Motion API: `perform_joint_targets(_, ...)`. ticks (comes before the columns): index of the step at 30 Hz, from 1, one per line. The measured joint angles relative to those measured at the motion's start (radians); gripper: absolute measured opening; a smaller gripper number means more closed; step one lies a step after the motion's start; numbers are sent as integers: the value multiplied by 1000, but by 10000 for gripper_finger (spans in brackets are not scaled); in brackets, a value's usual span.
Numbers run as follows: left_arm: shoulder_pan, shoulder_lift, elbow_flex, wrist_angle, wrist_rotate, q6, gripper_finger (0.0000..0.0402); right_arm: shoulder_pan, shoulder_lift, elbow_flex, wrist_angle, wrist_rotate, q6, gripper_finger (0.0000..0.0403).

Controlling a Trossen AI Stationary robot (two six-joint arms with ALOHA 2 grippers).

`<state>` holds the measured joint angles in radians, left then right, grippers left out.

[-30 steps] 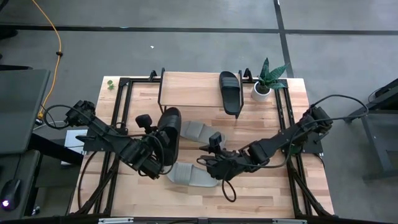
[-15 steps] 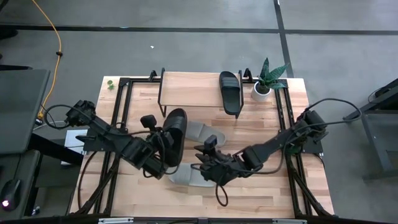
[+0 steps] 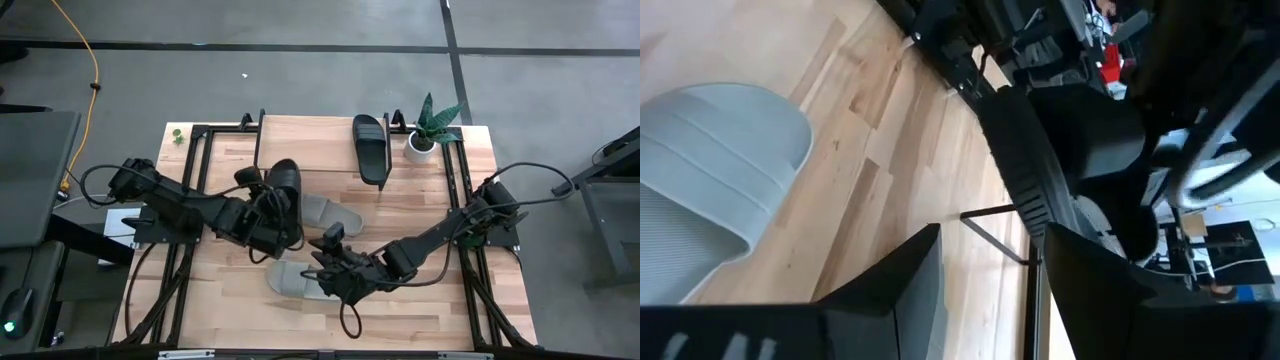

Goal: Pick and place slides into the shelf
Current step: Put the black slide on the shelf

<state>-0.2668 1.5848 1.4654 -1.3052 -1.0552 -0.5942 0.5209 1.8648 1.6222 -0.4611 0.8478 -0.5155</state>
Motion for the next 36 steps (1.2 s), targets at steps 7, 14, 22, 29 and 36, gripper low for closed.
perform_joint_targets(7,-2,0,0,170,51,157,0,12,0,0,-1,22,-9,170)
perform_joint_targets(14,-1,4,0,239,52,220,0,15,0,0,3,24,-15,170)
perform_joint_targets(22,-1,4,0,266,50,224,0,15,0,0,17,24,-27,170)
perform_joint_targets(29,-1,4,-8,309,63,252,1,15,0,0,20,68,-41,170)
perform_joint_targets(36,-1,4,-15,333,72,273,1,15,0,0,31,56,-43,170)
